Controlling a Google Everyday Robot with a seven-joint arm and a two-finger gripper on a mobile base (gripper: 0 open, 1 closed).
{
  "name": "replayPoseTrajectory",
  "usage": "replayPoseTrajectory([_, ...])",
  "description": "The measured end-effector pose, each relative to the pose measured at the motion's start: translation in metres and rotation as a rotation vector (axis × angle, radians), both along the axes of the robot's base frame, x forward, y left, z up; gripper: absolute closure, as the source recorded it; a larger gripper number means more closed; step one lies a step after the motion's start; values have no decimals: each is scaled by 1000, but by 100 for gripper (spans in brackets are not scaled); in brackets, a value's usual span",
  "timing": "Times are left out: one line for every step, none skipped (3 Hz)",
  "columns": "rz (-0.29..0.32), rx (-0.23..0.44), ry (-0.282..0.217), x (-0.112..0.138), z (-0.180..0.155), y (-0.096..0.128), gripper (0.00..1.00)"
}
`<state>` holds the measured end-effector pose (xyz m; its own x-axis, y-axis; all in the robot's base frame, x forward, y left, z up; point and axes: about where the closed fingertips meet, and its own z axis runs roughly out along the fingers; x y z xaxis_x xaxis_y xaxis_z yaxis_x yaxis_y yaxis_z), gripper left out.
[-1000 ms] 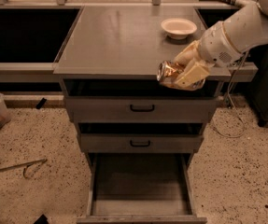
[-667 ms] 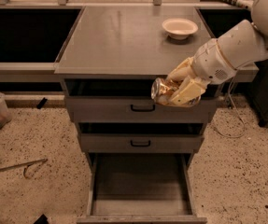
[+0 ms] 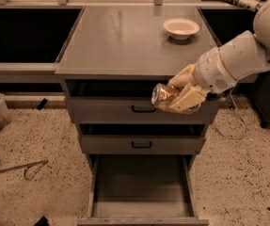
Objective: Place orange can into bottom drawer
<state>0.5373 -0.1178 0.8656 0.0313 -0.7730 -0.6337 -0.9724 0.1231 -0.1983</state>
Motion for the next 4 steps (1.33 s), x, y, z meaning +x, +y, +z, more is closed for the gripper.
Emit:
replayPoseTrajectory([-43, 104, -5, -22, -32, 13, 100])
replayPoseTrajectory([-87, 211, 34, -48, -80, 31, 100])
replayPoseTrajectory([-114, 260, 126, -77, -139, 45, 100])
replayPoseTrajectory([-114, 260, 126, -77, -139, 45, 100])
